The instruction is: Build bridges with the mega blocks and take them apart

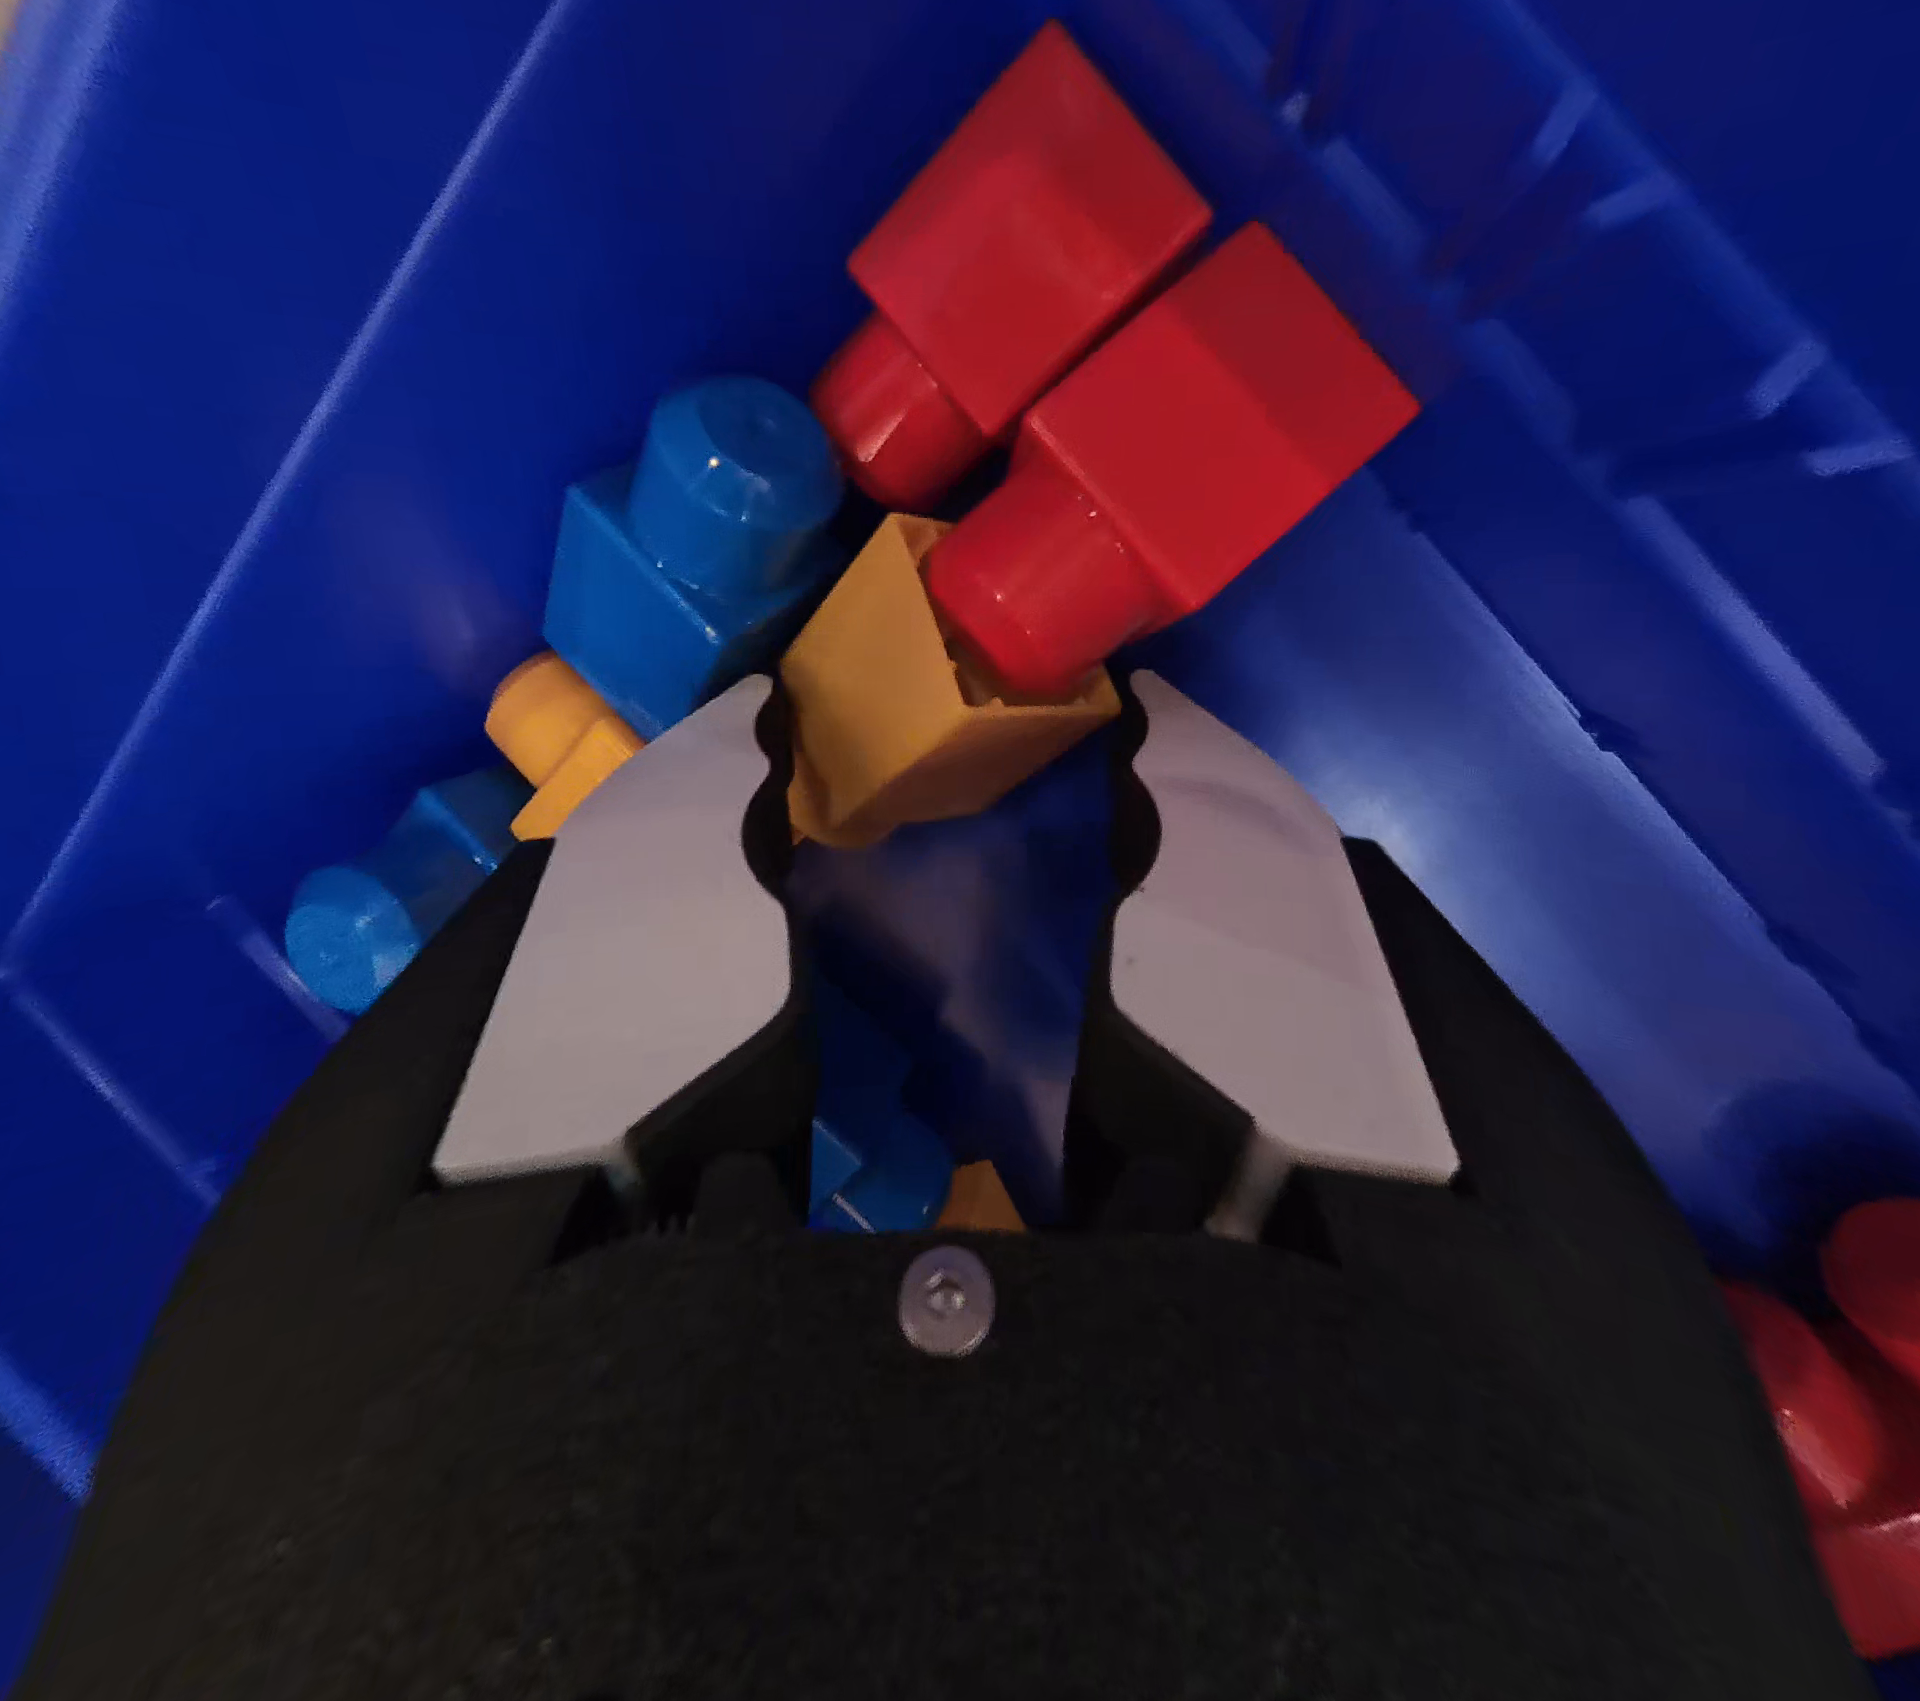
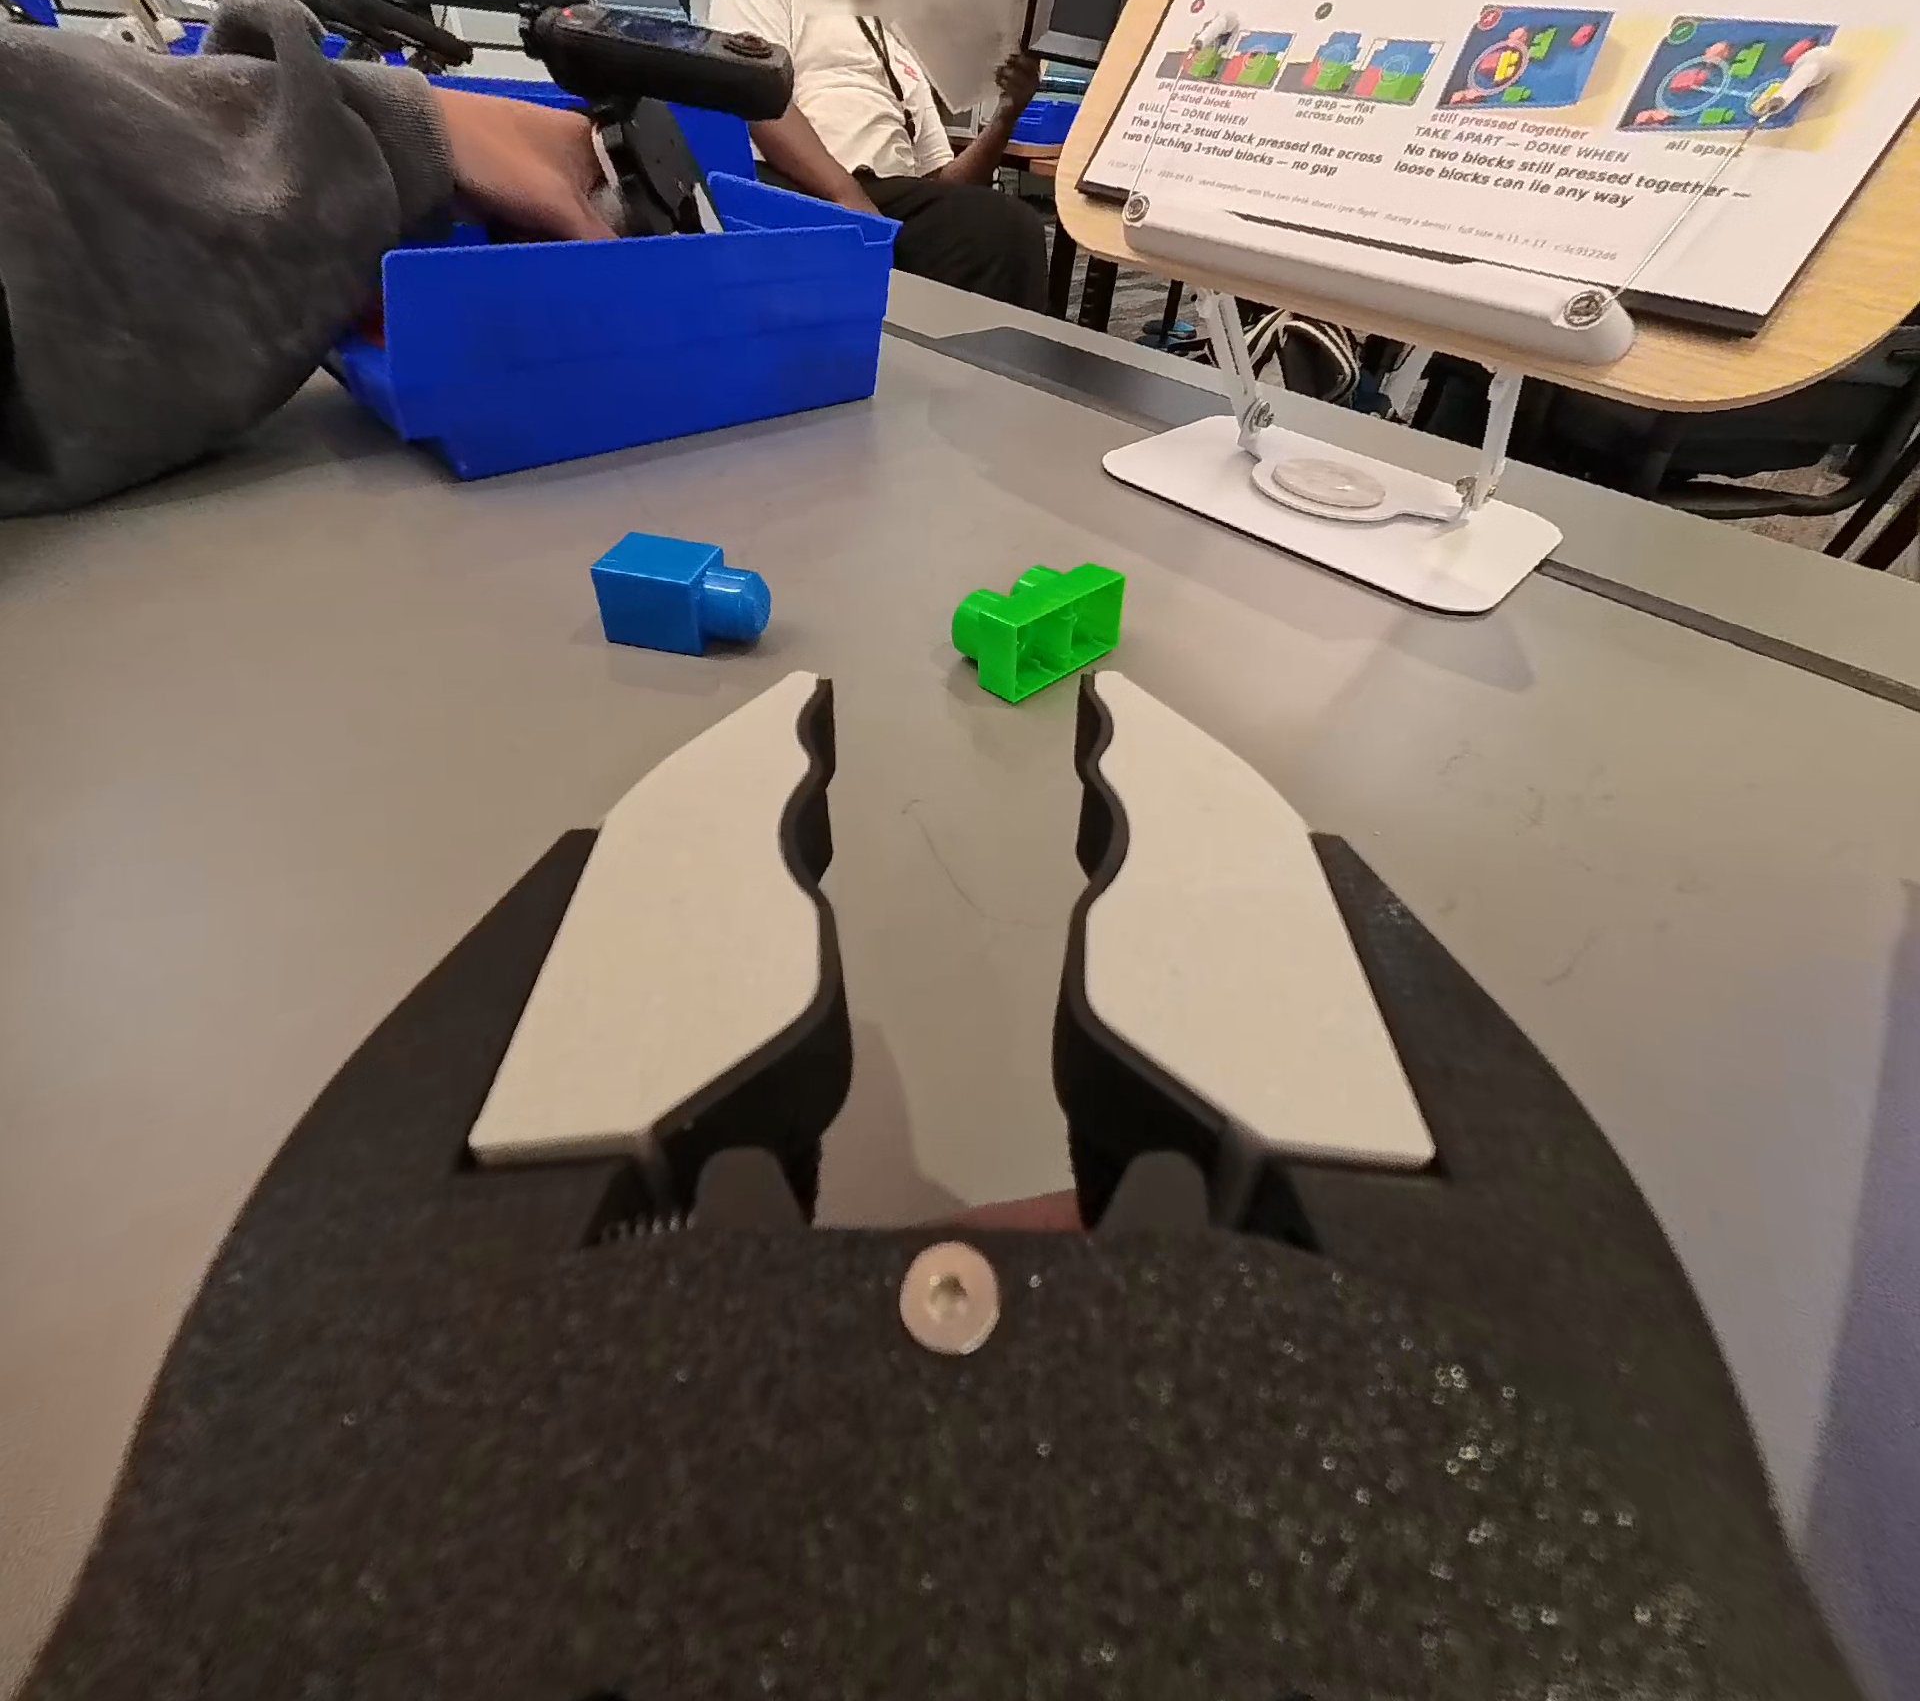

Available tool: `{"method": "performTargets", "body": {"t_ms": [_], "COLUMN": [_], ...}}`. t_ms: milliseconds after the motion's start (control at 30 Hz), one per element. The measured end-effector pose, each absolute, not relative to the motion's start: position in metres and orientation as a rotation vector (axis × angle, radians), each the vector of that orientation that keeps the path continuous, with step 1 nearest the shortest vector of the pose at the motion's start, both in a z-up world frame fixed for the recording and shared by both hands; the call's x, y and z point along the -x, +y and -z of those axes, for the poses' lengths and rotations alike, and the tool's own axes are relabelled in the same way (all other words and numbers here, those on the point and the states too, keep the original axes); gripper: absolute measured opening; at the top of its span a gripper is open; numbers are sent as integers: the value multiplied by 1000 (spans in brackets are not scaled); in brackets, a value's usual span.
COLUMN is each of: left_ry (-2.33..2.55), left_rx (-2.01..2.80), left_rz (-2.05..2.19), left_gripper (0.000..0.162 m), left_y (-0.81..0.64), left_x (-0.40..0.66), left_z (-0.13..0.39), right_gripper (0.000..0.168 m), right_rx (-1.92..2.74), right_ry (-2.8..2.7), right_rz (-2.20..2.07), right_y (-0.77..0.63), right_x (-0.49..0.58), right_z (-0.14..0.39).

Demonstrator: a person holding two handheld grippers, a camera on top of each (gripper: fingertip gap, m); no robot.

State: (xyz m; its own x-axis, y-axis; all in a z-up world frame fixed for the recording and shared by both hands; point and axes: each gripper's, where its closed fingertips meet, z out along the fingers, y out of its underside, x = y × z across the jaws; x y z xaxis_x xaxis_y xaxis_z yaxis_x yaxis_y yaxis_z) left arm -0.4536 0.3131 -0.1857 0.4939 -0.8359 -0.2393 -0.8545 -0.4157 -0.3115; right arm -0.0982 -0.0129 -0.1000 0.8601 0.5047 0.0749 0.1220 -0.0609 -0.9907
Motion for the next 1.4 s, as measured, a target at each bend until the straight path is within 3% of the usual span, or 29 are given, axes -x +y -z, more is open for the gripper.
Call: {"method": "performTargets", "body": {"t_ms": [267,500,767,900,1067,1400], "left_ry": [1453,1559,1762,2074,2420,2710], "left_rx": [2302,2115,1711,1528,1302,1117], "left_rz": [-149,-691,221,382,189,69], "left_gripper": [57,58,57,57,58,48], "left_y": [280,250,109,33,10,23], "left_x": [472,524,355,282,237,217], "left_z": [165,110,43,76,136,179], "right_gripper": [44,44,43,43,43,43], "right_rx": [1617,1617,1611,1611,1615,1607], "right_ry": [-498,-502,-496,-497,-502,-495], "right_rz": [-337,-331,-326,-324,-326,-345], "right_y": [-13,-13,-14,-14,-14,-14], "right_x": [98,99,98,98,99,98], "right_z": [99,100,99,99,99,98]}}
